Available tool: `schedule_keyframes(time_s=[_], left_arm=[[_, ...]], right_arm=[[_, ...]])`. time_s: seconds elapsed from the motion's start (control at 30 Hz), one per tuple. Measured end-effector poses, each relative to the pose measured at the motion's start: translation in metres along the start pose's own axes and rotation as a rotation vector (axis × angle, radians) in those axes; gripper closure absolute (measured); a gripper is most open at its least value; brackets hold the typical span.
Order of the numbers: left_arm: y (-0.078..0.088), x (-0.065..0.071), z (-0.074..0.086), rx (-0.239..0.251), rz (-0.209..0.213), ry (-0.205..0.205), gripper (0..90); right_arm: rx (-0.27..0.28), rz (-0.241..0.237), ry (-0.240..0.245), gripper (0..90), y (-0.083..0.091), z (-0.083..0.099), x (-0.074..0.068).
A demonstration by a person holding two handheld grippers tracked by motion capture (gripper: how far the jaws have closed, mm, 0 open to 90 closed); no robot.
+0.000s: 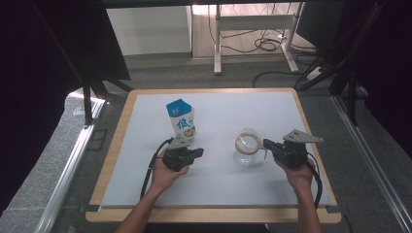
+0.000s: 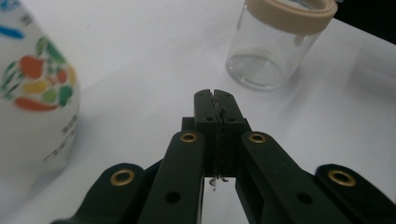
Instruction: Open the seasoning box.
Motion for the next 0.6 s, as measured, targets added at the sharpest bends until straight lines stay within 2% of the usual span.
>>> schedule_keyframes(time_s=[0.23, 0.6], left_arm=[[-0.023, 0.018, -0.024, -0.001, 0.039, -0.031, 89.8], [-0.046, 0.03, -0.048, 0.007, 0.037, -0.057, 89.9]], right_arm=[[0.001, -0.001, 0.0, 89.8, 0.0, 0.0, 0.0], [0.003, 0.0, -0.002, 89.8, -0.001, 0.0, 0.0]])
Point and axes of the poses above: each handheld gripper's, and its own axes: y roughly backward along the jaws, z roughly out of its underside, x roughly to its right, the point moved 6 cm from there along -y, roughly forward along the jaws, and after that the axes turned 2 degrees about -x, right-handed, at the moved point
